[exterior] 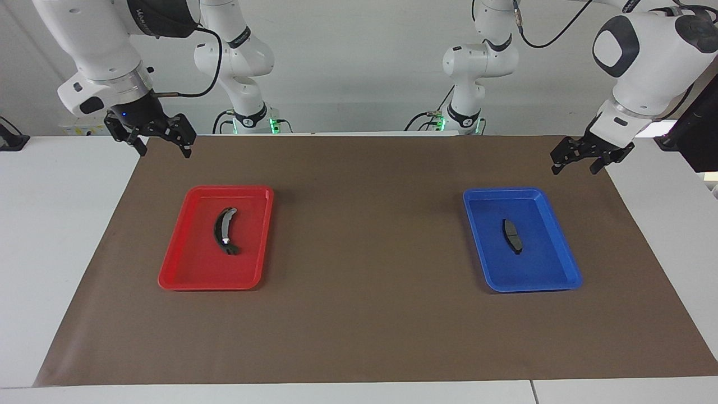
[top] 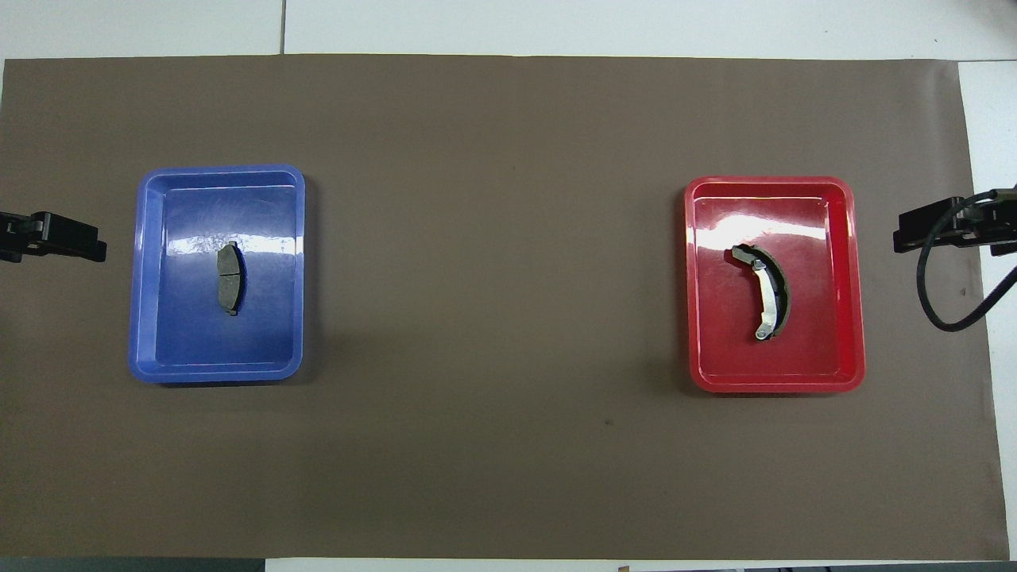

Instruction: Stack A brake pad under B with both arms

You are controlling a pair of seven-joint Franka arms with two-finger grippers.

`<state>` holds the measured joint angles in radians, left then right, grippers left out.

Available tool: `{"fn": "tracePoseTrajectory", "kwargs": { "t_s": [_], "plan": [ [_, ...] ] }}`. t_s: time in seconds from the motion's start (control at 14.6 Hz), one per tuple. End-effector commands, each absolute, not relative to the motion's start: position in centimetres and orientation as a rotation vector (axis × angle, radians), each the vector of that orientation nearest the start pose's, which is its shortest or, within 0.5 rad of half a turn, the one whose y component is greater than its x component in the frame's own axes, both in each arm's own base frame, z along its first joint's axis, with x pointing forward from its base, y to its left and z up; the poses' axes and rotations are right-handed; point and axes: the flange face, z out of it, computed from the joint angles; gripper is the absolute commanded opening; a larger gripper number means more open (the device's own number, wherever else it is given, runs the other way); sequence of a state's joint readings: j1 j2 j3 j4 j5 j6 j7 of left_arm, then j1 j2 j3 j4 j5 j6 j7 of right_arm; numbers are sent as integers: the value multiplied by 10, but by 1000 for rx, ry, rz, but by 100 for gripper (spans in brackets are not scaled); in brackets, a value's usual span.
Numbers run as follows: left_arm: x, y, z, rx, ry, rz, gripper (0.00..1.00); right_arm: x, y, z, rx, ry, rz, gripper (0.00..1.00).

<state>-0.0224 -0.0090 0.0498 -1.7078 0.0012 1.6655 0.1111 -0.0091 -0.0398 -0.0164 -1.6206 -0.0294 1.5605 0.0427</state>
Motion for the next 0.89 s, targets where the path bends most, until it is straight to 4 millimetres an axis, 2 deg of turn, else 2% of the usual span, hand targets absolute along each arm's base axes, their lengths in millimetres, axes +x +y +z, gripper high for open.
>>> {"fn": "tracePoseTrajectory", "kwargs": {
  "t_s": [0.0,0.48,0.82],
  "plan": [
    [550,14,579,-3129,146,64,98,540,-22,625,-3174,107,24,100],
    [550,16,577,-3131,146,61,98,535,-15,621,-3162,100,63,100],
    [550,16,577,-3131,148,59,98,534,-17,622,-3163,105,63,100]
  ]
}}
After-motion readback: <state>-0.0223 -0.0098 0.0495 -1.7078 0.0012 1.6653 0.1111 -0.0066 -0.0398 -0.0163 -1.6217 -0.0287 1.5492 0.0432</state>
